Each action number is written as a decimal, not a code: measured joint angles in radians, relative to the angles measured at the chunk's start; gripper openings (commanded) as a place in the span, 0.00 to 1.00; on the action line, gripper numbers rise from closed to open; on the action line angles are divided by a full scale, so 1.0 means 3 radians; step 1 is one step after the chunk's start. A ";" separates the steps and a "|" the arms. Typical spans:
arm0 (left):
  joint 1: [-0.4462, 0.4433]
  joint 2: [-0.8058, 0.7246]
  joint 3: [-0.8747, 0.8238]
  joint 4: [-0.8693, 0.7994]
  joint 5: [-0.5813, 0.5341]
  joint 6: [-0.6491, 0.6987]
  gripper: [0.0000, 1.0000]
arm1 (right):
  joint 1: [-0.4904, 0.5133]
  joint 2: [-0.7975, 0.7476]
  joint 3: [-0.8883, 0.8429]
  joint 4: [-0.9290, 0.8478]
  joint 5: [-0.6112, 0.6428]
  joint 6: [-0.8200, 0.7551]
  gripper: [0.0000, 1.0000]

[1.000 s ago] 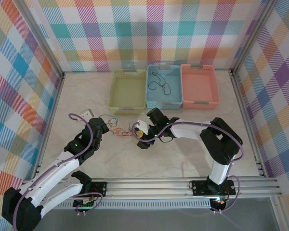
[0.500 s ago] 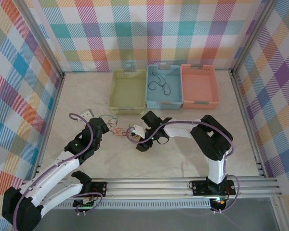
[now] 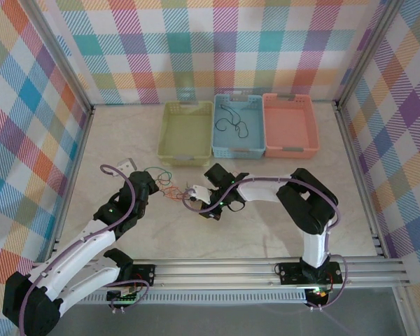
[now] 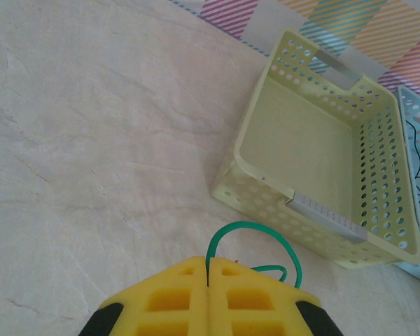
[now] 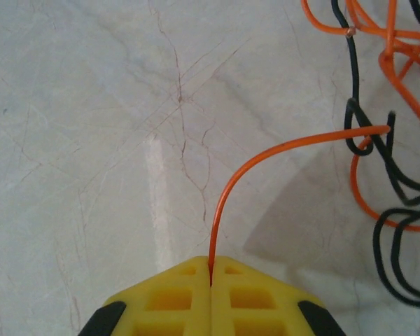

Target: Untangle the cables

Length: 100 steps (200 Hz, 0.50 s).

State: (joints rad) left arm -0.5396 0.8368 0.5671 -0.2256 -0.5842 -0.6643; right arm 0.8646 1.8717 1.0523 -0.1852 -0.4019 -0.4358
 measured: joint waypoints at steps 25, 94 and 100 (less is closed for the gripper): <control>0.0000 0.0000 0.0000 0.0000 0.0000 0.0000 0.00 | 0.0000 -0.0224 -0.0200 0.0192 0.0076 0.0001 0.00; 0.0000 0.0000 0.0000 -0.0001 -0.0003 -0.0001 0.00 | -0.0120 -0.0721 -0.0649 0.0914 0.0694 0.0127 0.00; 0.0000 0.0000 0.0000 0.0000 -0.0004 -0.0001 0.00 | -0.0154 -0.0758 -0.0687 0.0973 0.0771 0.0156 0.00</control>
State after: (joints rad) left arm -0.5396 0.8368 0.5671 -0.2256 -0.5854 -0.6647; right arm 0.8185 1.6444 0.8463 0.1066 -0.1707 -0.3889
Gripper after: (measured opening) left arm 0.048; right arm 0.067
